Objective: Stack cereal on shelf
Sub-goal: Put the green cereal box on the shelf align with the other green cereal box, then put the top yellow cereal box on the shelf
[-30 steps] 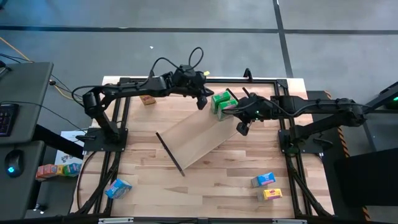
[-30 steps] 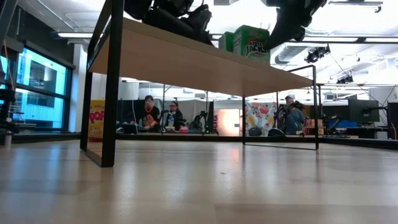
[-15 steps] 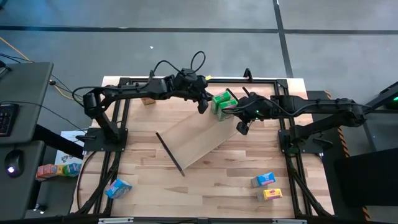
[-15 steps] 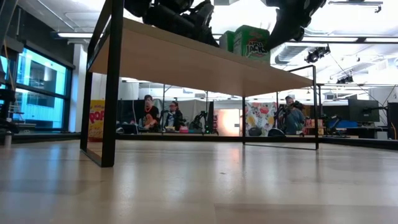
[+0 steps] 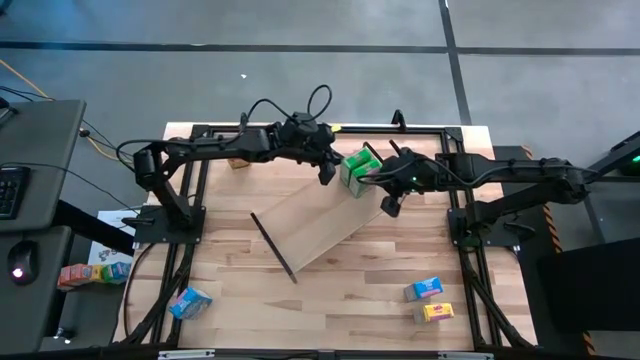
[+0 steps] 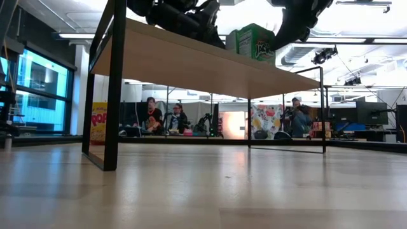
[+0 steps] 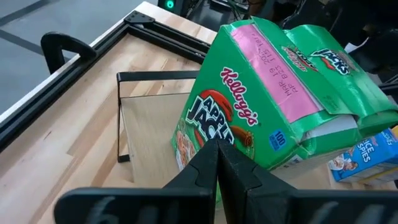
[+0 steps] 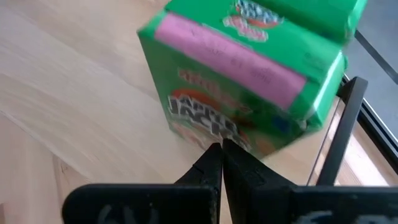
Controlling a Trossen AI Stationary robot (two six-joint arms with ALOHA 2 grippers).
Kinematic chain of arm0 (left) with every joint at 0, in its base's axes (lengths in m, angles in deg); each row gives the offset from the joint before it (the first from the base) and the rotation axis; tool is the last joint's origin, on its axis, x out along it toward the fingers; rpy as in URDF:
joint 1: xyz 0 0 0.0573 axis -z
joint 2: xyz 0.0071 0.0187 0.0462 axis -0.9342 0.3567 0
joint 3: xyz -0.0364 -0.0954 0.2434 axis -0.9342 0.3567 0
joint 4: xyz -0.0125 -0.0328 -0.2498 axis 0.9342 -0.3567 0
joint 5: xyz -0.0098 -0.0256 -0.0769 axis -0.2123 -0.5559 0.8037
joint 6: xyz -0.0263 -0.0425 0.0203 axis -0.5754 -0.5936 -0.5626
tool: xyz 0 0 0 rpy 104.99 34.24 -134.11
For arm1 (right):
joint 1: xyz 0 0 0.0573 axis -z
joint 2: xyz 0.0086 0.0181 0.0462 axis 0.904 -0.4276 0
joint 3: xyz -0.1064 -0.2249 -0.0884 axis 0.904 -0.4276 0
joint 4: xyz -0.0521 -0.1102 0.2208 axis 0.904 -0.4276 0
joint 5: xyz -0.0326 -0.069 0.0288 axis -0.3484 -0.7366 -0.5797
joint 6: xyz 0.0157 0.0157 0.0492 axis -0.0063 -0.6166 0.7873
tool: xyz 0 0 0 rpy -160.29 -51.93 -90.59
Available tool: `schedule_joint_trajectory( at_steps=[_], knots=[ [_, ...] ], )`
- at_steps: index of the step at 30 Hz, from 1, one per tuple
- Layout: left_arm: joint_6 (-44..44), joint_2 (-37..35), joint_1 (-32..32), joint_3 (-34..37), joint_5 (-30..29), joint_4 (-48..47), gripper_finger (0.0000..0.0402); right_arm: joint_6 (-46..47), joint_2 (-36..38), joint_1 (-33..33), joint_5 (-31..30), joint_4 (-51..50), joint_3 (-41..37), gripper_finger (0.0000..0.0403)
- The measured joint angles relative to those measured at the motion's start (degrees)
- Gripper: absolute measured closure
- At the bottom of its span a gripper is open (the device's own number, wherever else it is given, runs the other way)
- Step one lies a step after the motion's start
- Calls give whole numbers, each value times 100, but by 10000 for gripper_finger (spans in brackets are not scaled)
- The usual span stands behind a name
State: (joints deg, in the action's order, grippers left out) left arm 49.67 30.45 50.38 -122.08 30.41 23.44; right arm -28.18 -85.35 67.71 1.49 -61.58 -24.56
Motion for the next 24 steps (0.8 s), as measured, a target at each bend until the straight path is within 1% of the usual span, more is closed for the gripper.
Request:
schedule_joint_trajectory(
  at_steps=[3, 7, 12, 16, 19, 21, 24],
  knots=[
    [116, -133, -122, 0, 0, -149, 401, -2, 117, 0, 2, -158, -3, 403],
    [302, -553, -422, -3, -24, -648, 401, 4, 463, 0, -1, -518, -5, 403],
    [444, -1465, -816, 0, -29, -1484, 401, 159, 1071, 0, -48, -789, -5, 403],
    [489, -2375, -851, 8, -26, -1823, 401, 202, 1508, 0, -55, -676, -4, 403],
    [430, -3169, -619, 359, -22, -1457, 401, 199, 1756, 0, -212, -543, -3, 403],
    [237, -3744, -420, 864, -23, -1030, 401, 155, 1872, 0, -346, -362, -3, 403],
    [-67, -4661, -31, 1820, -134, -150, 401, -36, 1975, 0, -406, -21, -3, 403]
  ],
)
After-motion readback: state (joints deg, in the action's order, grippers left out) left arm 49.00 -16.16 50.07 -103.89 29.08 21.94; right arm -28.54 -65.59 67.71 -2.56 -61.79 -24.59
